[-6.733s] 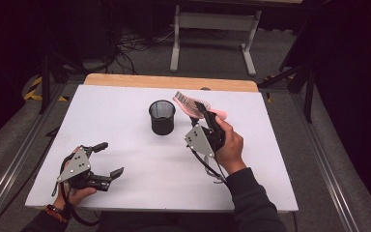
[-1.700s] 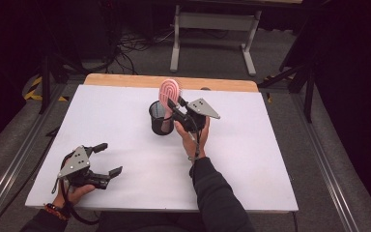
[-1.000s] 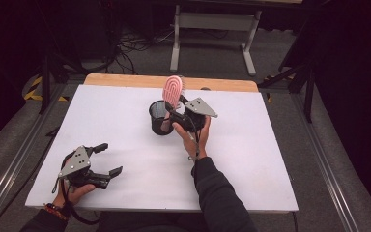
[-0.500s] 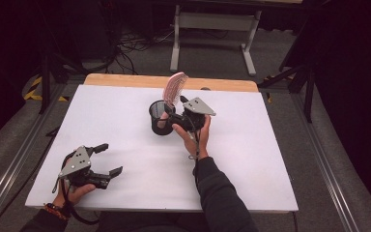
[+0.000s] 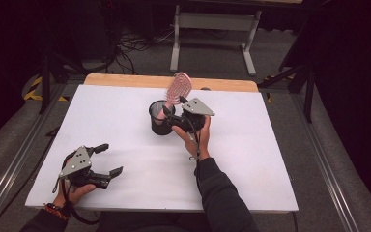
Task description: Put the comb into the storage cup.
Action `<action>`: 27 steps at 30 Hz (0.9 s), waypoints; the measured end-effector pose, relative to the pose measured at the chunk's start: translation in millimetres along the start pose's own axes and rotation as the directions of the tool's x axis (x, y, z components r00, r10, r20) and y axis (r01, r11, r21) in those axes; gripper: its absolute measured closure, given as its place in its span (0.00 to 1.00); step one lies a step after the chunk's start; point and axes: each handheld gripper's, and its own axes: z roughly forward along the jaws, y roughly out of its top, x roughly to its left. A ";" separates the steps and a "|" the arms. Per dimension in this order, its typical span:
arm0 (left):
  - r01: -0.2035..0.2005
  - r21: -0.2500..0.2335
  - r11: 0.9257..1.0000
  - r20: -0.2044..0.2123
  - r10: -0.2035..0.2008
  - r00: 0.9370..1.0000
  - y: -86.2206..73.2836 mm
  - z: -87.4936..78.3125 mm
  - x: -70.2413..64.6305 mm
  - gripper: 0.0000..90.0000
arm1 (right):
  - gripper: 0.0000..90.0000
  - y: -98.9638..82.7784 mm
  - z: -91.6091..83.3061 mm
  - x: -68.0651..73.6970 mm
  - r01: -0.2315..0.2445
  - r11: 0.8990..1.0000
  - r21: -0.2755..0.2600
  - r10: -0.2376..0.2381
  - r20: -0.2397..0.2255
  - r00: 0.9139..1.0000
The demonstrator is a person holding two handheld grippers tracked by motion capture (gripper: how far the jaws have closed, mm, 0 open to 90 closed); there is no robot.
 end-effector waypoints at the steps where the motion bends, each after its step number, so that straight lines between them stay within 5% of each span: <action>1: 0.000 0.000 1.000 0.000 0.000 1.000 0.0 0.0 0.0 0.09 | 0.32 0.6 -0.3 0.5 0.008 1.000 0.001 -0.008 0.001 1.000; 27: -0.006 0.000 1.000 0.004 0.006 1.000 0.4 -0.3 -1.1 0.10 | 0.29 21.1 -19.3 0.4 0.120 0.993 -0.020 -0.121 -0.016 0.993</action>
